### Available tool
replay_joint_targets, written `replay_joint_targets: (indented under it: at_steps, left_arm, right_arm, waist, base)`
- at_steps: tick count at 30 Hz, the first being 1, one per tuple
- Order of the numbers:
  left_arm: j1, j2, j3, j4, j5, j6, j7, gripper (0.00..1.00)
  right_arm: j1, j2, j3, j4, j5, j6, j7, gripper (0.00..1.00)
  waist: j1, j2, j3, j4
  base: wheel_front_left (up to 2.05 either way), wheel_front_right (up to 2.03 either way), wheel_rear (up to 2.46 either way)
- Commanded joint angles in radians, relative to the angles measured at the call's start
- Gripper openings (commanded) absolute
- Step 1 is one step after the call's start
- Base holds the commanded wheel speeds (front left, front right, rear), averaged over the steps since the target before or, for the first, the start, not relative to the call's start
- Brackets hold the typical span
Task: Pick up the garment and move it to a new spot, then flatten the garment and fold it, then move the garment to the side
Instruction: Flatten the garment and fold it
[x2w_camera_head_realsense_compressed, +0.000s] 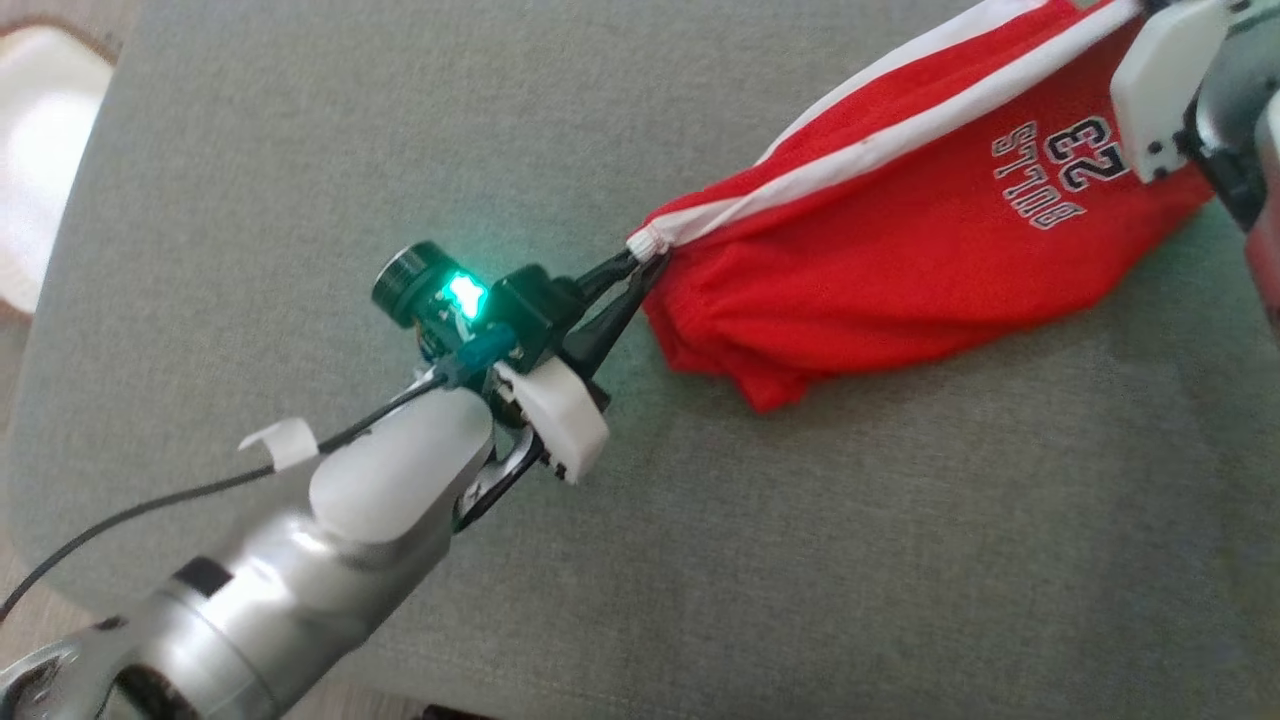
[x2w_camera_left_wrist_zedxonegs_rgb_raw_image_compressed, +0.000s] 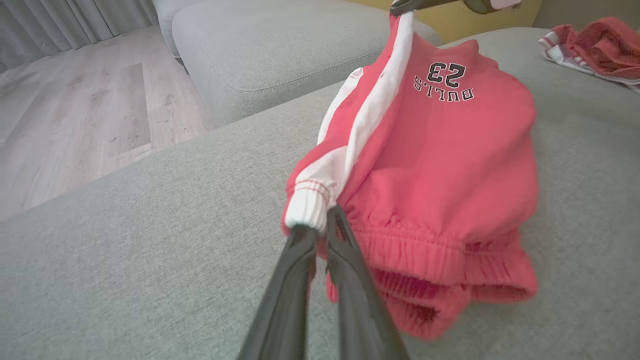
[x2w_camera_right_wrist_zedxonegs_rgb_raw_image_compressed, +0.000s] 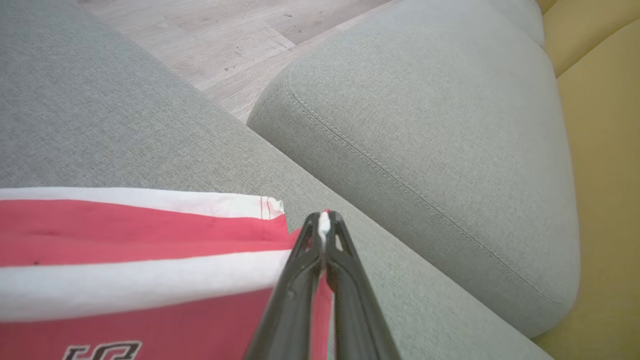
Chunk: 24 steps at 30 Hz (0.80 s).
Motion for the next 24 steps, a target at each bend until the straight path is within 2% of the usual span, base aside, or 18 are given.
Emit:
replay_joint_targets:
  at_steps: [1,10,11,12,14,15,22,24]
  left_arm:
    - [-0.051,0.011,0.035,0.000,0.005,-0.005,-0.013,0.00]
    - [-0.094,-0.046,0.024,0.101,0.009,-0.026,-0.035,0.00]
    - [-0.097,-0.051,0.022,0.113,0.008,-0.028,-0.035,0.00]
    - [-0.099,-0.056,0.021,0.125,0.007,-0.029,-0.035,0.00]
    - [-0.103,-0.062,0.026,0.148,0.005,-0.022,-0.043,0.40]
    - [-0.103,-0.063,0.030,0.158,0.003,-0.019,-0.048,1.00]
    - [-0.089,-0.039,0.110,0.179,-0.027,0.037,-0.093,1.00]
    - [-0.062,-0.013,0.176,0.145,-0.039,0.078,-0.103,1.00]
  right_arm:
    - [-0.038,0.008,0.011,-0.009,-0.007,-0.001,-0.018,0.00]
    - [-0.113,0.033,0.022,0.104,-0.019,-0.001,-0.086,0.00]
    - [-0.120,0.037,0.021,0.116,-0.021,-0.001,-0.098,0.58]
    - [-0.126,0.044,0.017,0.128,-0.018,-0.001,-0.110,1.00]
    - [-0.133,0.059,0.014,0.150,-0.009,-0.001,-0.136,1.00]
    - [-0.137,0.063,0.015,0.159,-0.008,-0.001,-0.150,1.00]
    - [-0.130,0.087,-0.019,0.194,0.045,-0.001,-0.302,1.00]
    - [-0.097,0.106,-0.038,0.188,0.090,-0.001,-0.379,1.00]
  waist:
    - [-0.0002,0.0000,0.028,0.024]
    - [-0.0002,0.0000,0.060,0.055]
    - [-0.0002,0.0000,0.062,0.056]
    - [-0.0002,0.0000,0.063,0.056]
    - [-0.0002,0.0000,0.061,0.052]
    - [-0.0002,0.0000,0.059,0.048]
    - [-0.0002,0.0000,0.007,-0.007]
    - [-0.0002,0.0000,-0.035,-0.043]
  base:
    - [0.00,0.00,0.00]
    - [0.00,0.00,0.00]
    - [0.00,0.00,0.00]
    - [0.00,0.00,0.00]
    - [0.00,0.00,0.00]
    - [0.00,0.00,0.00]
    - [0.00,0.00,0.00]
    - [0.00,0.00,0.00]
